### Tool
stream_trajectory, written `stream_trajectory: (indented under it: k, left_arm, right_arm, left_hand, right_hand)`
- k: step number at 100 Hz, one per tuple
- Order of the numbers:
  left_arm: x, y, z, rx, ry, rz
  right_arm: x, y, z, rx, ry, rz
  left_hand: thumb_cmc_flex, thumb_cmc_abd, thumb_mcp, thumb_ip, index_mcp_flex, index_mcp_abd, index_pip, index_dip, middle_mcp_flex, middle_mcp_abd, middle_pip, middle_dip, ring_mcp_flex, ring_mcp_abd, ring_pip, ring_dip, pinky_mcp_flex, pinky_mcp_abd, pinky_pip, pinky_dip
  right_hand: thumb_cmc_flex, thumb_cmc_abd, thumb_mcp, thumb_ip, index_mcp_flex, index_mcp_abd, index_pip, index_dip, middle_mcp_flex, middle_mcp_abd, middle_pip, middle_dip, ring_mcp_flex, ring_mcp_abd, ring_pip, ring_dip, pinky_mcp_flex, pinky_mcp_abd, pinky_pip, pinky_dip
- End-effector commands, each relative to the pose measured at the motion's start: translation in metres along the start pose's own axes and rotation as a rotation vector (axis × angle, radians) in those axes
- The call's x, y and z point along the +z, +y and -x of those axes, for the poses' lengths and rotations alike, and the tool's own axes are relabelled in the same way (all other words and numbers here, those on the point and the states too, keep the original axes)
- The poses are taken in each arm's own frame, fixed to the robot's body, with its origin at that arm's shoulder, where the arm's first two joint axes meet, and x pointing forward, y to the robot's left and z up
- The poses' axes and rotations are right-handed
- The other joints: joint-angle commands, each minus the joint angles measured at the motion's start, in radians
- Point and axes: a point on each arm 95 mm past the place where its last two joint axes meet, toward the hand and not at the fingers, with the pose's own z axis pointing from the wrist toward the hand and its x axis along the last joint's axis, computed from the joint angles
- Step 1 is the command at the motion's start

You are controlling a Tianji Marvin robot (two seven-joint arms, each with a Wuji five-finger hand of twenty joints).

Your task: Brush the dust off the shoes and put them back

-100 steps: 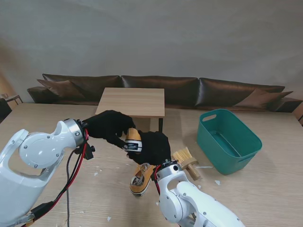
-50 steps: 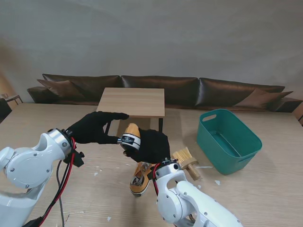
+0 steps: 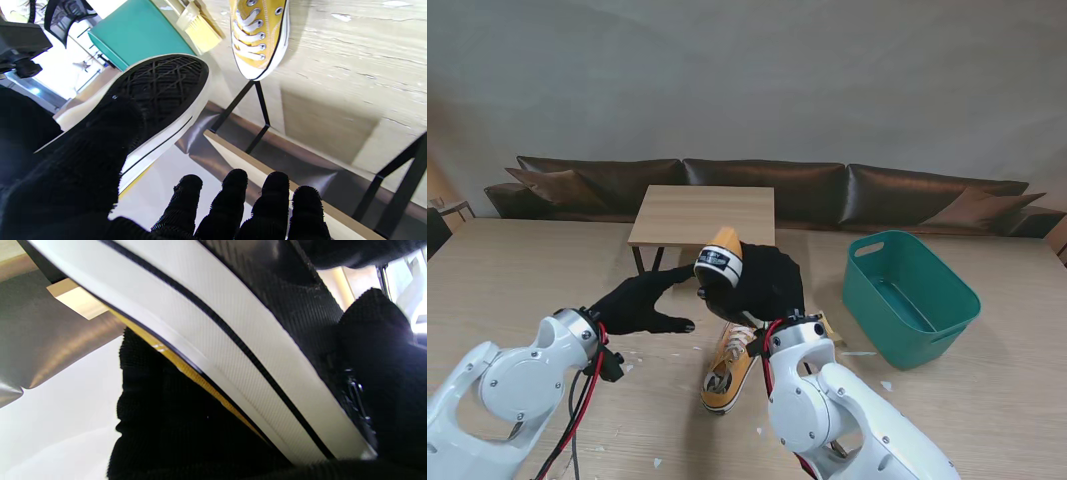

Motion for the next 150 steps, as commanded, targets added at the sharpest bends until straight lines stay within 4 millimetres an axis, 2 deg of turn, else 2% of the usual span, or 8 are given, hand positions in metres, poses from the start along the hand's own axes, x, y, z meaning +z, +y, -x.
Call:
stream_trajectory:
  k: [1,26,83,98,107,124,137,150]
  left_arm:
    - [0.008,0.001,-0.003,-0.027,0.029,-0.004]
    - [0.032,0.001,-0.007,-0.088,0.108,-0.064]
    - [0.056,0.022,-0.028,-0.311,0.212,0.056]
    - [0.059,0.025,-0.031,-0.343,0.214,0.029]
    - [0.061,0.025,-0.031,-0.340,0.207,-0.008]
    - [0.060,0.024,-0.032,-0.372,0.176,-0.042]
    - [0.056,0.022,-0.030,-0.365,0.157,-0.071]
    - [0.049,0.021,-0.028,-0.381,0.125,-0.102]
  right_arm:
    - [0.000,0.008,-0.009,0.037,0.008,0.023]
    - [-0.007,0.017,-0.011,0.158,-0.020,0.060]
    - [-0.009,0.015,-0.016,0.289,-0.028,0.102]
    - [-0.007,0.012,-0.016,0.293,-0.046,0.107]
    - [-0.007,0.009,-0.013,0.295,-0.068,0.101]
    - [-0.006,0.000,-0.006,0.299,-0.113,0.087]
    - [-0.005,-0.006,-0.002,0.297,-0.142,0.074]
    - [-0.004,-0.009,0.003,0.291,-0.166,0.050]
  left_hand:
    - [-0.078,-0.047,0.062,-0.010,-0.050,-0.025,-0.019,-0.023,-0.049,-0.011,-0.016,-0.014,-0.054,-0.016,-0.023,-0.015,-0.017,-0.047,-0.046,0.018]
    - [-0.182,-0.094,0.191,-0.042,-0.090,-0.040,-0.023,-0.051,-0.083,-0.007,-0.020,-0.020,-0.083,-0.009,-0.031,-0.024,-0.028,-0.051,-0.070,0.004]
    - [-0.034,-0.021,0.067,-0.005,0.175,-0.067,0.141,0.150,0.029,-0.021,0.013,0.012,-0.002,0.025,0.012,0.003,0.022,-0.012,-0.040,0.011]
    - [0.117,0.055,0.007,0.023,0.361,-0.033,0.316,0.390,0.255,-0.010,0.118,0.178,0.215,0.070,0.215,0.197,0.184,0.074,0.150,0.224]
    - [0.338,0.043,-0.202,0.002,0.430,-0.023,0.577,0.566,0.467,-0.004,0.219,0.335,0.421,0.078,0.453,0.335,0.262,0.121,0.584,0.384]
    - [0.354,0.042,-0.091,-0.005,0.562,0.075,0.791,0.494,0.871,-0.047,0.403,0.418,0.848,0.064,0.782,0.343,0.550,0.238,1.159,0.162]
    - [0.347,0.018,-0.039,-0.017,0.581,0.103,0.804,0.479,0.904,-0.053,0.533,0.445,0.930,0.008,0.979,0.379,0.711,0.248,1.285,0.111]
    - [0.365,0.016,-0.019,-0.017,0.579,0.142,0.808,0.487,0.904,-0.035,0.566,0.441,0.937,-0.028,1.088,0.368,0.775,0.248,1.320,0.096]
  right_hand:
    - [0.232,0.124,0.300,0.105,0.052,-0.199,0.143,0.072,0.062,-0.049,0.031,0.028,0.058,-0.044,0.046,0.021,-0.168,-0.050,-0.004,-0.027]
    - [0.240,0.126,0.295,0.108,0.053,-0.190,0.142,0.074,0.060,-0.043,0.028,0.030,0.054,-0.036,0.042,0.023,-0.176,-0.047,-0.005,-0.030]
    - [0.250,0.127,0.290,0.111,0.053,-0.192,0.139,0.080,0.055,-0.041,0.024,0.033,0.046,-0.034,0.036,0.024,-0.190,-0.047,-0.008,-0.032]
    - [0.248,0.129,0.287,0.111,0.050,-0.188,0.136,0.079,0.055,-0.041,0.022,0.031,0.046,-0.036,0.034,0.024,-0.192,-0.046,-0.008,-0.032]
    - [0.250,0.138,0.274,0.113,0.043,-0.173,0.123,0.061,0.050,-0.032,0.012,0.023,0.039,-0.026,0.029,0.023,-0.201,-0.044,-0.011,-0.033]
    - [0.257,0.177,0.214,0.127,-0.027,-0.105,0.098,-0.009,-0.016,-0.004,-0.004,0.024,-0.014,0.008,-0.004,0.012,-0.266,-0.016,-0.025,-0.025]
    - [0.193,0.182,0.198,0.133,-0.184,-0.028,0.014,-0.103,-0.152,0.025,-0.010,-0.005,-0.077,0.025,-0.036,-0.004,-0.337,0.013,-0.048,-0.003]
    - [0.021,0.239,0.203,0.290,-0.293,0.081,-0.233,0.008,-0.315,0.064,0.028,-0.096,-0.174,0.069,-0.055,-0.014,-0.429,0.044,-0.083,0.018]
